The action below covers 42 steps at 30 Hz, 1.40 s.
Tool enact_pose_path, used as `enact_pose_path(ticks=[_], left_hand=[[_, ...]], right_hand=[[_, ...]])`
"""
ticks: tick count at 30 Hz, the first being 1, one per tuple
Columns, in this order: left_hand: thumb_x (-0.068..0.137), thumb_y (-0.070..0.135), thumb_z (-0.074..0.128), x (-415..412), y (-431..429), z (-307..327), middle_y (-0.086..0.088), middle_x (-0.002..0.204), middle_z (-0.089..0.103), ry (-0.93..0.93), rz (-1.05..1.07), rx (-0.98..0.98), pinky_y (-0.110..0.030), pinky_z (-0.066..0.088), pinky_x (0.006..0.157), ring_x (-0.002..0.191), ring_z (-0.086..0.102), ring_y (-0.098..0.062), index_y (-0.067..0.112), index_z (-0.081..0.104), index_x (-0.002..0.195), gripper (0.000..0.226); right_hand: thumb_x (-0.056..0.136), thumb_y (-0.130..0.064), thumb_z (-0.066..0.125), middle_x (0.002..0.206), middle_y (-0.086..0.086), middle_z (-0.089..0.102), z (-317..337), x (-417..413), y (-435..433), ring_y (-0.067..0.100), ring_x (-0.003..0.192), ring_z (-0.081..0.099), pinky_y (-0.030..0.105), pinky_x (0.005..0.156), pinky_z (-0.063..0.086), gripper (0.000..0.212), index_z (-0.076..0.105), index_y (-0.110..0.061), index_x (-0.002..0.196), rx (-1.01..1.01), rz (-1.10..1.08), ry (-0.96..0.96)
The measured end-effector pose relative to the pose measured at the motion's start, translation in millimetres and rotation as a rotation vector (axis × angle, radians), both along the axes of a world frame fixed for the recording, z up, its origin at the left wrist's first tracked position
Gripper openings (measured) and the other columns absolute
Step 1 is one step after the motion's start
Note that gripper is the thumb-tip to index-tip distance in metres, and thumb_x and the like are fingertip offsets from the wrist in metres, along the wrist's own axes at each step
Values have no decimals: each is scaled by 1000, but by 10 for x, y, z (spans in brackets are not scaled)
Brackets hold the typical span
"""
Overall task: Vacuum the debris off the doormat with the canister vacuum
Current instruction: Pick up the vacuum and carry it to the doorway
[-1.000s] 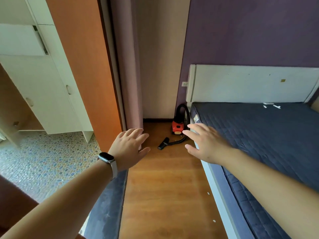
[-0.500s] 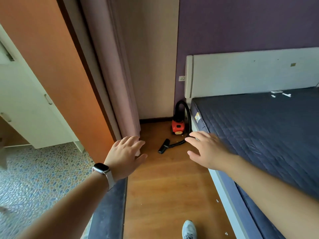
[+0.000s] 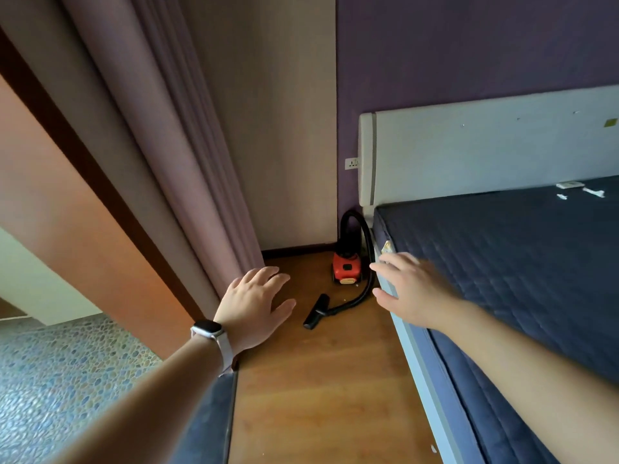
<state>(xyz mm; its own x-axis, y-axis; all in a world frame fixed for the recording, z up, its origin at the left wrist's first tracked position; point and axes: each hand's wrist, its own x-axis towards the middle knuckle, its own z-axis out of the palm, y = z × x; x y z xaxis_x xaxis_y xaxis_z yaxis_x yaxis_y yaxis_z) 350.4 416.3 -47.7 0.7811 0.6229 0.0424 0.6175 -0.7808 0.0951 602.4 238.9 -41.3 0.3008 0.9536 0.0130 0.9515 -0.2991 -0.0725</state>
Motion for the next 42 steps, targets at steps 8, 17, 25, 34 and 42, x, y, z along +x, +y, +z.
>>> enact_pose_path(ticks=[8,17,25,34,42], left_hand=[[97,62,40,658,994,-284,11,155,38,-4,18,-55,-35,26,117,144,32,-15,37,39,150,58],[99,59,40,1625,2728,-577,9,159,32,-13,-58,-172,-39,26,117,147,28,-17,35,36,152,58],[100,53,42,2483,3683,-688,4,154,42,13,-142,-212,-36,33,111,139,40,-19,30,38,151,56],[99,49,50,3623,4220,-966,-1,152,45,31,-275,-252,-38,35,114,139,40,-21,22,45,148,56],[99,48,50,4892,4817,-1231,2,145,49,128,-242,-207,-34,39,107,131,45,-19,24,47,145,52]], right_hand=[[99,-46,42,148,-7,41,-215,583,966,17,135,38,34,104,36,53,42,-24,147,-26,10,6],[99,-48,41,156,-6,32,-363,1287,2460,18,141,32,34,109,32,56,37,-26,150,-114,-92,11],[84,-54,34,132,6,61,-580,1742,3206,31,118,60,46,90,53,65,63,-16,129,-73,-197,59],[85,-48,44,113,4,64,-952,2782,3759,28,99,64,40,77,56,53,62,-14,121,-38,-235,144],[89,-50,44,125,3,59,-1612,4069,4312,25,112,60,40,85,54,57,55,-14,132,-50,-214,271]])
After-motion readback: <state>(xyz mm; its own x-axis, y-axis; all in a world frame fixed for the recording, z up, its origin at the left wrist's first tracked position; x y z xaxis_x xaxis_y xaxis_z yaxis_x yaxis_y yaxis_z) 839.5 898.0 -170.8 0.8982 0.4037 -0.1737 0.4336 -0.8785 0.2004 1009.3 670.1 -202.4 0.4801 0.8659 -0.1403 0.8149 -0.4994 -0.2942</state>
